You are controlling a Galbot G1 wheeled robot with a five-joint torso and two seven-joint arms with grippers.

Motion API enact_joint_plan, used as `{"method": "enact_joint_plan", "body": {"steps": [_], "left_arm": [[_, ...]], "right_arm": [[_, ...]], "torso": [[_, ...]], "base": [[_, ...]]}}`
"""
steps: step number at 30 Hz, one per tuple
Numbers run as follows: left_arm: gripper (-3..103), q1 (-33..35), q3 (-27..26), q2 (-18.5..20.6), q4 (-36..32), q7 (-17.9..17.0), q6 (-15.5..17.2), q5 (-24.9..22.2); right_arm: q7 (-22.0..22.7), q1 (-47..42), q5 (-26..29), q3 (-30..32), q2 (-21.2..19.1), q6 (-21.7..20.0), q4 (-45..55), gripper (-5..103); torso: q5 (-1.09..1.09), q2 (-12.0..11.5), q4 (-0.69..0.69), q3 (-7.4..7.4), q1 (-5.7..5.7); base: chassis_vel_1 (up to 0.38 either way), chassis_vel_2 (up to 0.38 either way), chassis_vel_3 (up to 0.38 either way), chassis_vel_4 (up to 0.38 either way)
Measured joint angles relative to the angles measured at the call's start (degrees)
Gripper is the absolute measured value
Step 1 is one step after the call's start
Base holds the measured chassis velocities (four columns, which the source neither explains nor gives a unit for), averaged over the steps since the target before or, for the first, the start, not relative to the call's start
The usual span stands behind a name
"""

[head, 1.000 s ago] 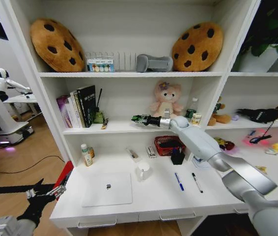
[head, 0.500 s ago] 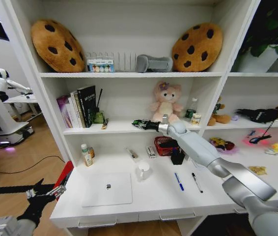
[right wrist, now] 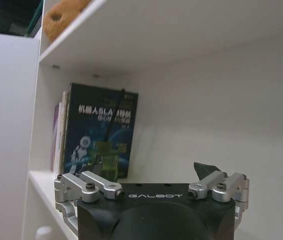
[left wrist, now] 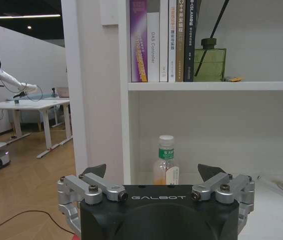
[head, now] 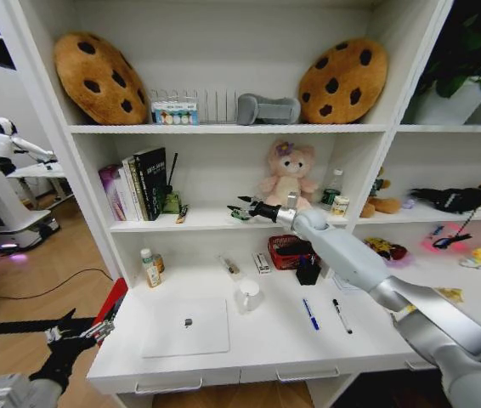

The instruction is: Organize the objects on the table.

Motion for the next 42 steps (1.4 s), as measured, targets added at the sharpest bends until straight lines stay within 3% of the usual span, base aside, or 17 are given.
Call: {"method": "enact_joint_plan", "body": {"steps": [1,2,3,5,6,9,10,13,14,16,17,18,20,30,36,38,42], "left_arm": [[100,0.00,0.00,0.00,0.00,-0.01,0.00,0.00],[100,0.00,0.00,0.00,0.00,-0.01,0.00,0.00],[100,0.00,0.00,0.00,0.00,-0.01,0.00,0.00],[100,0.00,-0.01,0.00,0.00,-0.01,0.00,0.00],[100,0.00,-0.01,0.00,0.00,-0.01,0.00,0.00],[100,0.00,-0.01,0.00,0.00,-0.05,0.00,0.00],[100,0.00,-0.01,0.00,0.00,-0.05,0.00,0.00],[100,0.00,0.00,0.00,0.01,-0.01,0.00,0.00],[100,0.00,0.00,0.00,0.01,-0.01,0.00,0.00],[100,0.00,0.00,0.00,0.00,-0.01,0.00,0.00],[100,0.00,0.00,0.00,0.00,-0.01,0.00,0.00],[100,0.00,0.00,0.00,0.00,-0.01,0.00,-0.01],[100,0.00,0.00,0.00,0.00,-0.01,0.00,0.00],[100,0.00,0.00,0.00,0.00,-0.01,0.00,0.00],[100,0.00,0.00,0.00,0.00,0.01,0.00,-0.01],[100,0.00,0.00,0.00,0.00,0.01,0.00,0.00],[100,0.00,0.00,0.00,-0.01,0.02,0.00,0.00]], "right_arm": [[3.94,-1.58,0.36,1.38,-1.76,-0.22,3.73,100],[3.94,-1.58,0.36,1.38,-1.76,-0.22,3.73,100],[9.29,-4.10,0.74,3.20,-4.85,-0.86,9.87,100],[15.08,-8.42,-1.02,6.00,-10.58,-2.01,18.19,100],[15.08,-8.42,-1.02,6.00,-10.58,-2.01,18.19,100],[19.68,-22.48,-9.01,15.74,-20.67,-4.07,26.34,100],[19.68,-22.48,-9.01,15.74,-20.67,-4.07,26.34,100],[28.29,-38.21,-10.73,25.88,-26.27,-4.95,34.66,100],[28.29,-38.21,-10.73,25.88,-26.27,-4.95,34.66,100],[34.27,-44.54,-10.80,28.13,-27.43,-5.33,38.55,100],[34.27,-44.54,-10.80,28.13,-27.43,-5.33,38.55,100],[38.04,-47.53,-9.82,28.34,-27.02,-5.95,40.07,100],[41.13,-47.71,-6.90,28.29,-26.99,-6.84,41.48,100],[43.77,-48.24,-3.15,28.56,-28.93,-6.76,42.72,100],[39.03,-52.50,-6.69,32.20,-29.18,-2.37,39.84,100],[34.39,-57.78,-12.78,38.09,-28.38,0.02,37.43,100],[30.96,-64.93,-17.40,43.82,-26.91,1.19,36.28,100]], "torso": [[0.00,0.00,-0.01,0.00,0.00],[0.00,0.00,-0.01,0.00,0.00],[0.01,0.00,0.00,0.00,0.00],[-0.01,0.00,0.01,-0.01,0.00],[-0.01,0.00,0.01,-0.01,0.00],[0.07,0.00,-0.04,0.00,0.00],[0.07,0.00,-0.04,0.00,0.00],[-0.02,0.01,-0.06,-0.01,-0.01],[-0.02,0.01,-0.06,-0.01,-0.01],[0.01,0.01,-0.04,-0.01,-0.01],[0.01,0.01,-0.04,-0.01,-0.01],[-0.02,0.01,-0.03,-0.01,-0.01],[0.00,0.00,0.02,0.00,0.00],[0.00,0.00,-0.01,0.00,0.00],[-0.02,0.00,0.00,0.01,0.01],[-0.02,0.00,0.00,0.00,0.01],[0.00,-0.01,-0.02,0.00,0.01]], "base": [[0.000,0.000,0.000,0.000],[0.000,0.000,0.000,0.000],[0.000,0.000,0.000,0.000],[0.000,0.000,0.000,0.000],[0.000,0.000,0.000,0.000],[0.000,0.000,0.000,0.000],[0.000,0.000,0.000,0.000],[0.000,0.000,0.000,0.000],[0.000,0.000,0.000,0.000],[0.000,0.000,0.000,0.000],[0.000,0.000,0.000,0.000],[0.000,0.000,0.000,0.000],[0.000,0.000,0.000,0.000],[0.000,0.000,0.000,0.000],[0.000,0.000,0.000,0.000],[0.000,0.000,0.000,0.000],[0.000,0.000,0.000,0.000]]}}
